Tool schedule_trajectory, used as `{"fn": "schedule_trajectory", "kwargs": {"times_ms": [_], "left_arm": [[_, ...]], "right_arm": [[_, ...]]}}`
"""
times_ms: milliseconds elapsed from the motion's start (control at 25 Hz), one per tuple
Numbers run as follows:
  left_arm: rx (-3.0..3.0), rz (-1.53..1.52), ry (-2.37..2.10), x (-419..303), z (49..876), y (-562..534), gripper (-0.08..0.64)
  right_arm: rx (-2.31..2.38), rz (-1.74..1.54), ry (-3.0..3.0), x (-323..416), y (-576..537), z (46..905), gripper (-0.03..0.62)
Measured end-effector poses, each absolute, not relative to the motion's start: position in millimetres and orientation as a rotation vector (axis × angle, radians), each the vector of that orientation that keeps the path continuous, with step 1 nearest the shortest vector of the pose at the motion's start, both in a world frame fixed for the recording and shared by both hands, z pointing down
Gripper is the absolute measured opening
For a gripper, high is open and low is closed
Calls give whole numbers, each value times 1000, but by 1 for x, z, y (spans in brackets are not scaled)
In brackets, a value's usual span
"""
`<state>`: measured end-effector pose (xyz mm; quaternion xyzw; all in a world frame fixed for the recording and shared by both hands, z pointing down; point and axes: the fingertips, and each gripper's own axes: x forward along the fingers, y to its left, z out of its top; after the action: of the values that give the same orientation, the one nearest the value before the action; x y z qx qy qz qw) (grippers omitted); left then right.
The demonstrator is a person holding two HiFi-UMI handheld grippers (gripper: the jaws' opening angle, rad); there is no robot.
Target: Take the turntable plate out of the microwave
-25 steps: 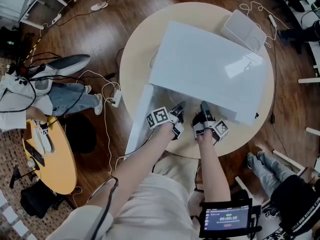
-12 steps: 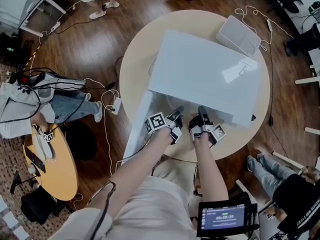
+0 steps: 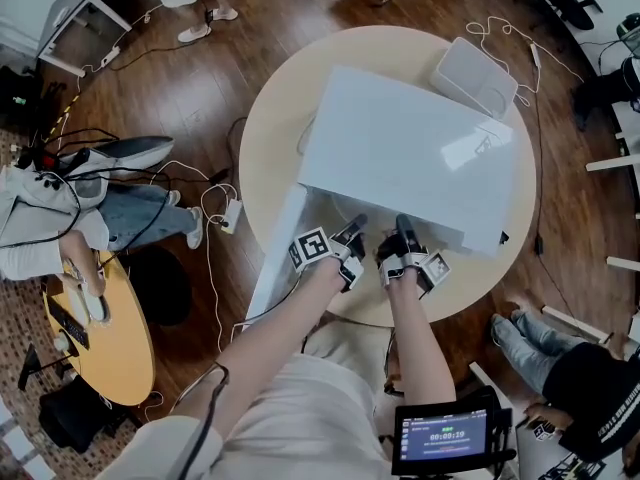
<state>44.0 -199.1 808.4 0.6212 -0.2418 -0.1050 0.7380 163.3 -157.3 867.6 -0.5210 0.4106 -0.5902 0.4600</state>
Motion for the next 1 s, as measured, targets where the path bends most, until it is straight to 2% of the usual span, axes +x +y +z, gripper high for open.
{"fn": "schedule_trajectory", "kwargs": {"times_ms": [640, 880, 1000], "left_arm": [[1332, -212, -471, 53, 786, -191, 35], [1359, -211, -476, 45, 780, -186, 35], [1358, -202, -484, 43, 778, -181, 35]], "right_arm": [[-1245, -1349, 1058, 167, -168, 797, 29], [-1274, -1397, 1007, 165, -147, 830, 29], [-1297, -1393, 1058, 161, -148, 812, 29]]}}
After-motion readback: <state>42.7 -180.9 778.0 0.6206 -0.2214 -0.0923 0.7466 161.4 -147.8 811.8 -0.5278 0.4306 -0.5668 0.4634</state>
